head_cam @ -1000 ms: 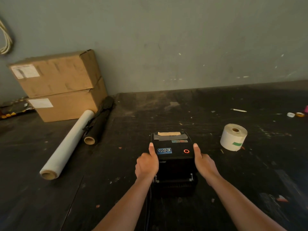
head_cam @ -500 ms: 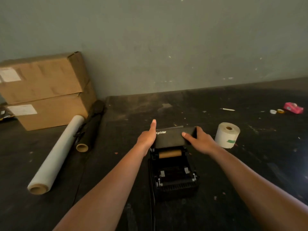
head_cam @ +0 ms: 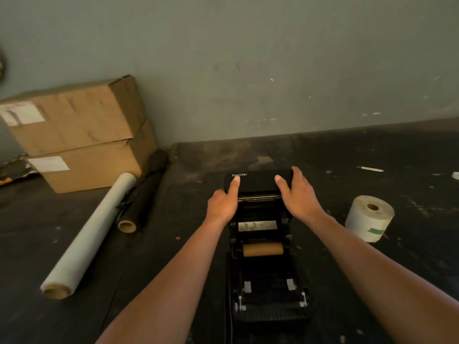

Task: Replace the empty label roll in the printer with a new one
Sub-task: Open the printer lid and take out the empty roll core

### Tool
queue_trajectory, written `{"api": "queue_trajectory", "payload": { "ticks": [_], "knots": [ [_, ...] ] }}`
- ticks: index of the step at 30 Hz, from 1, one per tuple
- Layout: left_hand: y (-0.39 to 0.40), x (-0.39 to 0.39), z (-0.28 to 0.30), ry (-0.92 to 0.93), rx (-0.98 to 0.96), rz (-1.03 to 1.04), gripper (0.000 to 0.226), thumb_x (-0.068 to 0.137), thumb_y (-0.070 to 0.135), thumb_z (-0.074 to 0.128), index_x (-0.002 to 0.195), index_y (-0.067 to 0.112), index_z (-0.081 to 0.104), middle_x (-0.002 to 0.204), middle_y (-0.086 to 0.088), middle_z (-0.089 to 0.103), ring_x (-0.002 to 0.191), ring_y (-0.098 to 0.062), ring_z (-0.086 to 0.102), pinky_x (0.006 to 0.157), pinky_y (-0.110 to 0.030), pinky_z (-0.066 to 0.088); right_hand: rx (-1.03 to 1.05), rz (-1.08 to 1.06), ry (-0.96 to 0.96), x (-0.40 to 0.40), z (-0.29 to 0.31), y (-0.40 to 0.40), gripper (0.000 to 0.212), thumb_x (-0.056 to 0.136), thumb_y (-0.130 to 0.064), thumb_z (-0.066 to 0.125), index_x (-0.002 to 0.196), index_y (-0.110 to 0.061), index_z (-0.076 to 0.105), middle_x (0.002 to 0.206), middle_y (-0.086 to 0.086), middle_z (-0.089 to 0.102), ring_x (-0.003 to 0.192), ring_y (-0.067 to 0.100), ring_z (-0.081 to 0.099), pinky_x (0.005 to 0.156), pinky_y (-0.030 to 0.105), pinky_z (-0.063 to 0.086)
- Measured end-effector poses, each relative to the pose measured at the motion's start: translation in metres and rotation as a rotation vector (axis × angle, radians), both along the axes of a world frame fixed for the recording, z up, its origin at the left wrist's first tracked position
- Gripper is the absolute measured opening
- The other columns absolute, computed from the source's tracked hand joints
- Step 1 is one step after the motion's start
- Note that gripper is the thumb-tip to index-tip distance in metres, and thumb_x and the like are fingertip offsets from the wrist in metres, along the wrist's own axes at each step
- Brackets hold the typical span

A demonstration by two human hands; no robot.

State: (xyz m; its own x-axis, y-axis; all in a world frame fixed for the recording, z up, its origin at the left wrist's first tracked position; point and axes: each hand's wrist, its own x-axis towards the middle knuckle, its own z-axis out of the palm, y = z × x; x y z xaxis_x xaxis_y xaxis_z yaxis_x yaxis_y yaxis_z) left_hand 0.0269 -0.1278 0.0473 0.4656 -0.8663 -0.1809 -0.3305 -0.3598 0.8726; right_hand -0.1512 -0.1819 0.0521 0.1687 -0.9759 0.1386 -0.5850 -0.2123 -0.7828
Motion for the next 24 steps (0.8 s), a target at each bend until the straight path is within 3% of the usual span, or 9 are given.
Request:
{"api": "queue_trajectory", "payload": {
  "ticks": [5,8,14,16,20,24],
  "knots": [
    [-0.013,-0.001,0.001,0.007,-0.004,0.083,0.078,0.088,0.074,0.033,0.118,0.008,0.062,0.118,-0.010,0.063,0.095,-0.020,0.060,0.086,-0.036,0.047,-0.020,0.029,-0.084,0.001,-0.007,-0.016,0.069,0.095,-0.049,0.040,0.150,-0.012,0.020,0.153,0.011,0.033,0.140,0.028,0.030,0.114,0.047,0.029],
    [-0.019,0.002,0.005,-0.015,0.050,0.113,0.088,0.085,0.077,0.033,0.130,0.006,0.056,0.128,-0.012,0.059,0.112,-0.028,0.058,0.098,-0.042,0.046,-0.012,0.018,-0.147,0.002,-0.008,-0.018,0.066,0.096,-0.048,0.039,0.149,-0.013,0.022,0.150,0.011,0.037,0.137,0.028,0.035,0.112,0.044,0.032],
    [-0.023,0.004,0.009,-0.020,0.115,0.113,0.096,0.078,0.083,0.031,0.133,0.008,0.053,0.130,-0.014,0.057,0.116,-0.033,0.055,0.101,-0.049,0.045,-0.038,-0.024,-0.165,0.005,-0.013,-0.017,0.062,0.096,-0.052,0.033,0.148,-0.018,0.027,0.141,0.011,0.048,0.128,0.027,0.046,0.105,0.045,0.039],
    [-0.024,0.004,0.015,-0.078,0.167,0.073,0.097,0.078,0.084,0.026,0.134,0.009,0.053,0.131,-0.014,0.056,0.115,-0.033,0.056,0.099,-0.047,0.046,-0.053,-0.032,-0.103,0.004,-0.010,-0.019,0.061,0.096,-0.053,0.031,0.147,-0.019,0.028,0.138,0.012,0.051,0.126,0.029,0.048,0.101,0.046,0.041],
    [-0.022,0.002,0.025,-0.175,0.202,0.015,0.088,0.086,0.077,0.022,0.134,0.009,0.052,0.130,-0.014,0.058,0.104,-0.031,0.062,0.080,-0.038,0.047,-0.016,-0.037,0.036,0.001,-0.002,-0.022,0.062,0.096,-0.056,0.027,0.147,-0.022,0.026,0.137,0.015,0.051,0.124,0.034,0.049,0.098,0.048,0.042],
    [-0.016,0.002,0.023,-0.138,0.191,0.009,0.095,0.083,0.081,0.021,0.134,0.008,0.052,0.132,-0.011,0.057,0.112,-0.031,0.059,0.098,-0.043,0.046,0.083,-0.001,0.029,-0.001,0.005,-0.022,0.068,0.093,-0.060,0.027,0.150,-0.024,0.015,0.144,0.017,0.044,0.129,0.037,0.043,0.104,0.052,0.037]
  ]
}}
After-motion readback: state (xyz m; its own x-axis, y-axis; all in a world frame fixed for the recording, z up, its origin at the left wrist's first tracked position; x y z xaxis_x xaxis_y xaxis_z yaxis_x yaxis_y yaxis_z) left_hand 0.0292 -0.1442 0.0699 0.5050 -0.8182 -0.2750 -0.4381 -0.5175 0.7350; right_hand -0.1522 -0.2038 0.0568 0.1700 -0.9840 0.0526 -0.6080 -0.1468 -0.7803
